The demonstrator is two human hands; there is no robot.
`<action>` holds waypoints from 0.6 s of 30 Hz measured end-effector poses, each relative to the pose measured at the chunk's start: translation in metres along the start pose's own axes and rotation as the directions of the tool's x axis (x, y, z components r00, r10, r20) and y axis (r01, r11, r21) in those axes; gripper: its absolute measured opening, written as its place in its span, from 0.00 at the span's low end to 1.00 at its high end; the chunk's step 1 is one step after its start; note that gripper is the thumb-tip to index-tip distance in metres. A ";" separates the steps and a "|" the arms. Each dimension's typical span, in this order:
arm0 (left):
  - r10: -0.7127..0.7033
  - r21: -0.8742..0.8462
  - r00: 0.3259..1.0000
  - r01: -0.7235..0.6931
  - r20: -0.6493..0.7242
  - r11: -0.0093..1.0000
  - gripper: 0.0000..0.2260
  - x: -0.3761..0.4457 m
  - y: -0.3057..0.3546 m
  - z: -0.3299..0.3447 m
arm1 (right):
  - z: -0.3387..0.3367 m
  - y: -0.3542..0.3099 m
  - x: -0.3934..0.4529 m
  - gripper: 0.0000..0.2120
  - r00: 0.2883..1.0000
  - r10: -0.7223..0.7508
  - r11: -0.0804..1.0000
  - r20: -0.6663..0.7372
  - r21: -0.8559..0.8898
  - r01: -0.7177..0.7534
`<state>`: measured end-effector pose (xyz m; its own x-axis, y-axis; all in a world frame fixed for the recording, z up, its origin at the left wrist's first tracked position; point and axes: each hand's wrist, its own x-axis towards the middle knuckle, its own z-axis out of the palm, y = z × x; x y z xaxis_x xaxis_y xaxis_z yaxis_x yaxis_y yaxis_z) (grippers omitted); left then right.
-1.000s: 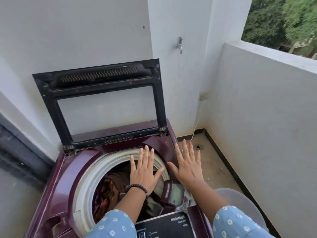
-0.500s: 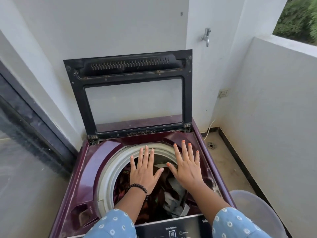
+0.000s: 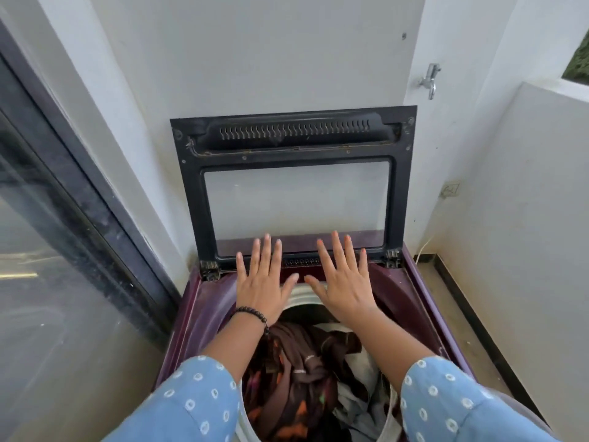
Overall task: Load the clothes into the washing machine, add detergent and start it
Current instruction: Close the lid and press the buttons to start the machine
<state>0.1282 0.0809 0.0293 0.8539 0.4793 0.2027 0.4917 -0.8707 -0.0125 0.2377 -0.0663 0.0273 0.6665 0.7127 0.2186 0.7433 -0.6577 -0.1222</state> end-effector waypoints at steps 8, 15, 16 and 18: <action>0.059 0.010 0.976 -0.058 -0.209 0.998 0.33 0.098 -0.022 -0.089 | -0.087 -0.016 0.112 0.34 0.969 -0.157 0.985 -0.189 -0.102 0.140; 0.090 0.097 0.952 -0.064 -0.292 0.993 0.34 0.160 -0.036 -0.138 | -0.126 -0.028 0.174 0.34 0.929 -0.202 0.975 -0.310 -0.157 0.159; 0.084 0.095 0.959 -0.060 -0.271 0.994 0.34 0.164 -0.038 -0.141 | -0.129 -0.027 0.179 0.35 0.932 -0.179 0.979 -0.315 -0.155 0.135; 0.079 0.075 0.965 -0.063 -0.250 0.995 0.35 0.168 -0.043 -0.142 | -0.130 -0.023 0.185 0.35 0.937 -0.135 0.985 -0.321 -0.150 0.090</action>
<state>0.2266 0.1832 0.2033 0.8206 0.3658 0.4392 0.4486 -0.8883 -0.0983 0.3368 0.0489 0.1967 0.5065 0.6783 0.5324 0.7833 -0.6201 0.0448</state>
